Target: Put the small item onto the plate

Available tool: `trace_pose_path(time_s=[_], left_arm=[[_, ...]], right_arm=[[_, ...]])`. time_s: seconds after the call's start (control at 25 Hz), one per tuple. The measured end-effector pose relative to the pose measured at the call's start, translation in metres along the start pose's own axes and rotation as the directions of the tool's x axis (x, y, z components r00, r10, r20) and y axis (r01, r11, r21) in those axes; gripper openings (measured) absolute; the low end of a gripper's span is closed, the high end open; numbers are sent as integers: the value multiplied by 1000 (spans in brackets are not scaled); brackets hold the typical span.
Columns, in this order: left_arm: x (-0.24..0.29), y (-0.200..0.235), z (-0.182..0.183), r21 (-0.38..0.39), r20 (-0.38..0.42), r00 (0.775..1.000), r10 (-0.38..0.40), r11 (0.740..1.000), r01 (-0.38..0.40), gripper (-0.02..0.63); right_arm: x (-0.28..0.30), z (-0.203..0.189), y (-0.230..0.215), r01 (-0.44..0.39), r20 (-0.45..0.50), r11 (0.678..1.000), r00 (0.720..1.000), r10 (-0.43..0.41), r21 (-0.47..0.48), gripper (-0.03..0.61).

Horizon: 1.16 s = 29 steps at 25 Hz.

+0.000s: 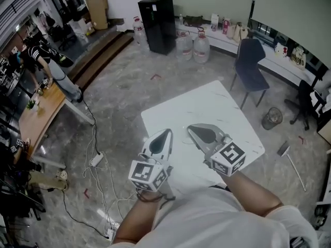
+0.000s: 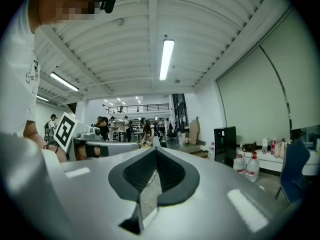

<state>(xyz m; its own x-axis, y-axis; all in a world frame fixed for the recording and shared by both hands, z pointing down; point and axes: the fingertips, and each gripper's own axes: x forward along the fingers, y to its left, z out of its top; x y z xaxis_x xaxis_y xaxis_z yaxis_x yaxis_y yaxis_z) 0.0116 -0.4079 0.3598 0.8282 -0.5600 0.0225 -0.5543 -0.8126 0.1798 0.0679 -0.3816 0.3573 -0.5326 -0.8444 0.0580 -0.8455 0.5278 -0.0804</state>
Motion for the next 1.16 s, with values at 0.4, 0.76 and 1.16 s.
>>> trace_pose_path(time_s=[0.4, 0.76, 1.16], left_arm=[[-21, -41, 53, 72, 75, 996, -54, 996, 49, 6], [-29, -50, 58, 81, 87, 993, -80, 994, 73, 6], [-26, -64, 60, 81, 87, 991, -100, 992, 93, 6]], right_arm=[[-39, 58, 37, -4, 95, 998, 995, 9, -56, 2], [-47, 67, 48, 12, 108, 996, 994, -2, -86, 2], [-60, 70, 43, 24, 109, 997, 994, -16, -70, 2]])
